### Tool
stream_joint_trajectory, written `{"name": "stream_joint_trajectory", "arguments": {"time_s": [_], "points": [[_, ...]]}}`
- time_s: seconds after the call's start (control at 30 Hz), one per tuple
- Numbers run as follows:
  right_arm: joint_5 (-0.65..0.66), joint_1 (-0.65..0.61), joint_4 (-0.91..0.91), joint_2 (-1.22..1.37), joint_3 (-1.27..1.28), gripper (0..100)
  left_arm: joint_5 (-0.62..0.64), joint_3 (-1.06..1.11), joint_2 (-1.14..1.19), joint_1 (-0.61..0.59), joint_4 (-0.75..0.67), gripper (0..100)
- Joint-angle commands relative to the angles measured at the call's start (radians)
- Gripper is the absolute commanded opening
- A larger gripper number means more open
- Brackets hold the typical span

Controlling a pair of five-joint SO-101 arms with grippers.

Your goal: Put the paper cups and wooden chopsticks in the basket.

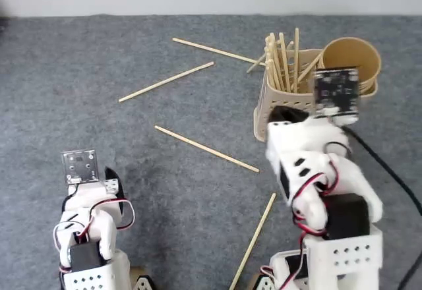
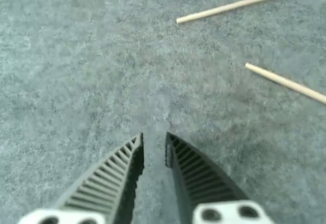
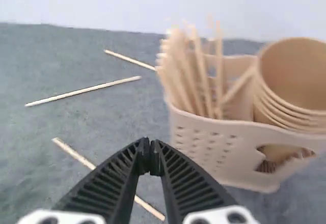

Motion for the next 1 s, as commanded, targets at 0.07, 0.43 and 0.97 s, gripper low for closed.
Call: {"name": "stream_joint_trajectory", "arguments": {"time_s": [0.07,0.43,0.97], "points": [[0.017,-0.203,-0.039,0.077,-0.005,1.2,-0.008,-0.008,-0.005,0.0,0.02,9],[0.009,-0.263,-0.254,0.472,-0.003,1.2,-0.008,-0.008,-0.005,-0.002,0.02,9],[-0.043,-0.257,0.12,0.174,0.012,1.2,-0.348,-0.039,-0.005,-0.068,-0.046,9]]}}
